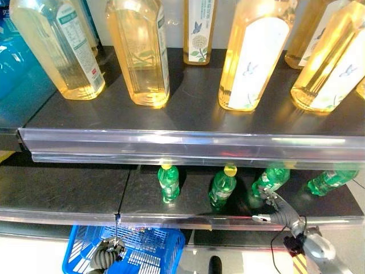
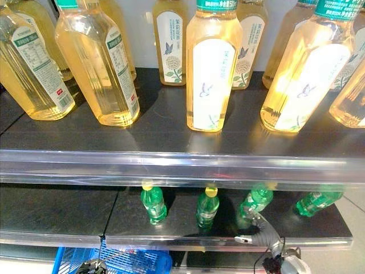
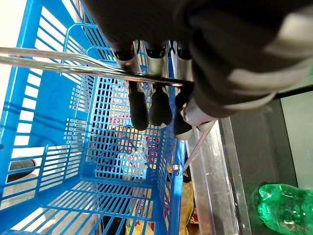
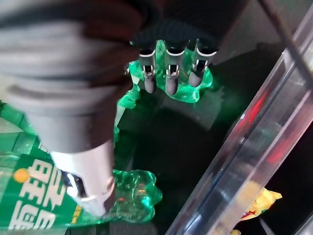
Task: Pick up the snacks into the basket
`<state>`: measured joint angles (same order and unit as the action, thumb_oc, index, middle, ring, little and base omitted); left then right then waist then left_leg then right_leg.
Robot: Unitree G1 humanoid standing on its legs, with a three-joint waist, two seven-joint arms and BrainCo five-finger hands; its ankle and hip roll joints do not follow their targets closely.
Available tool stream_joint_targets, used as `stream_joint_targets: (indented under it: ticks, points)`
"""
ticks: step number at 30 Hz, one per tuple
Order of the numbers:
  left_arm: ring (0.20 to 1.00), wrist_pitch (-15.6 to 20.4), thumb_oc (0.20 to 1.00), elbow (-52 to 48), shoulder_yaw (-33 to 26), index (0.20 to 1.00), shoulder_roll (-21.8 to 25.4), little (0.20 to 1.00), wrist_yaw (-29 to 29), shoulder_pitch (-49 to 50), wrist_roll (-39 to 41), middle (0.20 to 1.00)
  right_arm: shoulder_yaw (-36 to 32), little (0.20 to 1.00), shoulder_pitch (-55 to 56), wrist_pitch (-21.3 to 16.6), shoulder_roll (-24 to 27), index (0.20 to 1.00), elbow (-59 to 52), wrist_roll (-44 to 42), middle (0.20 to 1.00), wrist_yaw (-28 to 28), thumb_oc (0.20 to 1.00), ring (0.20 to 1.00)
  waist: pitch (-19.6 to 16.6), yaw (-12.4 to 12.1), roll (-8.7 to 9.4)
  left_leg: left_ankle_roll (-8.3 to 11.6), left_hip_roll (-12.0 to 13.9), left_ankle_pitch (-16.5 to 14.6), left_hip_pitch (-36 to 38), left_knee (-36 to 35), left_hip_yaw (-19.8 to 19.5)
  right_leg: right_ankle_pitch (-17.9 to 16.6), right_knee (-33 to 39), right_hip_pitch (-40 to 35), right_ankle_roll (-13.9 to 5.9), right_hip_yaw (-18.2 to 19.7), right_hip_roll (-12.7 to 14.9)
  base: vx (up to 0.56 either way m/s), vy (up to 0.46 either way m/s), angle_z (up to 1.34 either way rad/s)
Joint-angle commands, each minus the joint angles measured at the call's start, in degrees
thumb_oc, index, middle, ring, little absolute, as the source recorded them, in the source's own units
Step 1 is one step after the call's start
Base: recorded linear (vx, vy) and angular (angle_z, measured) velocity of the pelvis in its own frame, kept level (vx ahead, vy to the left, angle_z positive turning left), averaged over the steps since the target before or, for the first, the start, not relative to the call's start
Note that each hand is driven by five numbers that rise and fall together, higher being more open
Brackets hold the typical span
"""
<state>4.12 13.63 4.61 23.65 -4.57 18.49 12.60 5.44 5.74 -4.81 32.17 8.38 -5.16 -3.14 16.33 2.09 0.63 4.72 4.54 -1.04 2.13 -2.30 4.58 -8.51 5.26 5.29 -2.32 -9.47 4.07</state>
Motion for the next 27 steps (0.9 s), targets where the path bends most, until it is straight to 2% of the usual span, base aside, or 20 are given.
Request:
stream_joint_targets:
  ticks: [1, 12, 15, 18, 20, 27]
  points:
    - [0.200, 7.5, 0.200, -9.1, -5.6, 0.200, 5.0, 0.200, -1.6, -6.8, 3.2, 0.200, 0.9, 1.000, -1.6, -2.5, 0.8, 1.000, -1.2, -1.4, 1.000, 1.8, 1.000, 1.000, -3.1, -0.7, 0.89, 1.60, 3.8, 3.9, -5.5, 0.9, -3.5, 9.5, -7.6, -2.6, -6.53, 0.0, 6.0, 0.00, -0.006, 0.05]
    - [0.200, 7.0, 0.200, -6.6, -3.8, 0.200, 6.7, 0.200, -0.4, -6.5, 1.4, 0.200, 2.0, 1.000, -2.7, -3.0, 0.7, 1.000, -1.9, -2.0, 1.000, 1.7, 1.000, 1.000, -0.5, -1.2, 0.93, 1.30, 3.5, 3.4, -6.5, 2.3, -4.0, 9.6, -9.0, -1.1, -6.47, 0.6, 6.4, -0.05, 0.006, 0.00]
    - [0.200, 6.9, 0.200, -5.9, -2.5, 0.200, 7.7, 0.200, -0.5, -7.6, 1.3, 0.200, 3.3, 1.000, -5.0, -3.1, 1.1, 1.000, -2.1, -2.3, 1.000, 2.1, 1.000, 1.000, 1.9, -1.4, 1.03, 1.15, 2.9, 2.9, -9.5, 5.4, -4.5, 9.4, -11.2, 2.1, -6.58, 1.4, 6.5, -0.13, 0.014, 0.02]
    - [0.200, 7.2, 0.200, -5.6, -2.0, 0.200, 8.2, 0.200, -1.1, -8.9, 2.0, 0.200, 4.6, 1.000, -7.5, -3.5, 1.2, 1.000, -1.8, -3.1, 1.000, 2.7, 1.000, 1.000, 3.9, -1.5, 1.35, 1.16, 1.9, 0.7, -15.3, 13.1, -5.1, 10.1, -16.0, 6.9, -6.47, 2.9, 6.7, -0.13, 0.005, -0.02]
    - [0.200, 7.1, 0.200, -6.4, -1.8, 0.200, 8.5, 0.200, -1.3, -8.7, 2.2, 0.200, 5.1, 1.000, -8.8, -3.6, 1.6, 1.000, -2.2, -2.9, 1.000, 2.9, 1.000, 1.000, 4.1, -1.8, 1.24, 0.76, 1.9, -1.2, -18.7, 17.4, -5.7, 11.9, -21.4, 10.8, -6.23, 3.5, 6.6, -0.07, 0.026, -0.09]
    - [0.200, 7.2, 0.200, -7.6, -1.3, 0.200, 9.1, 0.200, -3.3, -11.7, 3.1, 0.200, 8.5, 1.000, -19.2, -3.3, 0.6, 1.000, 4.8, -1.6, 1.000, 7.9, 1.000, 1.000, 5.2, -2.6, 1.02, 0.33, 2.2, -3.0, -25.2, 23.8, -6.5, 14.0, -28.2, 17.6, -5.65, 4.1, 6.9, -0.04, -0.010, -0.02]
